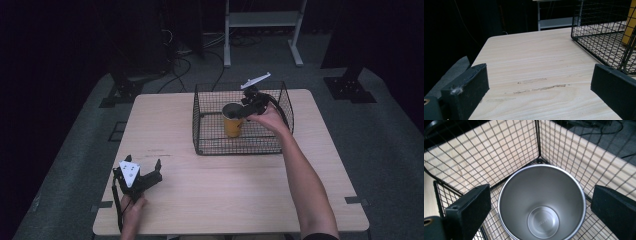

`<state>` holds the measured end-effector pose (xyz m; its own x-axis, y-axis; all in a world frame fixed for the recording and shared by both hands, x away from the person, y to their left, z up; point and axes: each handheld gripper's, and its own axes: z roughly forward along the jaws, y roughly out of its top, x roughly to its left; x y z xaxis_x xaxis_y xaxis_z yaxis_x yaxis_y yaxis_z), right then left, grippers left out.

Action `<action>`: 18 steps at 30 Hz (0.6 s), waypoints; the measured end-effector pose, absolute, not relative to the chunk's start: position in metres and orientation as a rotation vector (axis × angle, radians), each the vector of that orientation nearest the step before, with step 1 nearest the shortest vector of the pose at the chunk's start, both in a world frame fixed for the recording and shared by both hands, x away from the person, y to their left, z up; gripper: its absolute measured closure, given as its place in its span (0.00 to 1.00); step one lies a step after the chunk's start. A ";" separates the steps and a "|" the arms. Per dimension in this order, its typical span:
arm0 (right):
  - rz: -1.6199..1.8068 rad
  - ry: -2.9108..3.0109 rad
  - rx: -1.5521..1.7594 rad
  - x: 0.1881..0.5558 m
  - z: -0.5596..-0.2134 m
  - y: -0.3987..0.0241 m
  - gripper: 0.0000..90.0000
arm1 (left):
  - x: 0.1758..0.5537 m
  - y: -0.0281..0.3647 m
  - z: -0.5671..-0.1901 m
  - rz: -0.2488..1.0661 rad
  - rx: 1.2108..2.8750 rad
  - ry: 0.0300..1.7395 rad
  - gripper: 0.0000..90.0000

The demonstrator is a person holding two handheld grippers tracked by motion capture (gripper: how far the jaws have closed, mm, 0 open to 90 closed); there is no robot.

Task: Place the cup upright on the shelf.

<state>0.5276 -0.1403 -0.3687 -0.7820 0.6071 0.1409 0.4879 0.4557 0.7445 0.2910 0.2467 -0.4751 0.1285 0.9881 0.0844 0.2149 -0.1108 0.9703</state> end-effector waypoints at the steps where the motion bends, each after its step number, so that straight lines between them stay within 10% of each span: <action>1: 1.241 2.544 0.972 0.527 -0.367 -0.142 0.03 | 0.291 0.247 -0.475 1.077 1.499 1.231 0.01; 18: 1.340 2.458 1.040 0.511 -0.349 -0.167 0.05 | 0.291 0.247 -0.475 1.069 1.494 1.231 0.01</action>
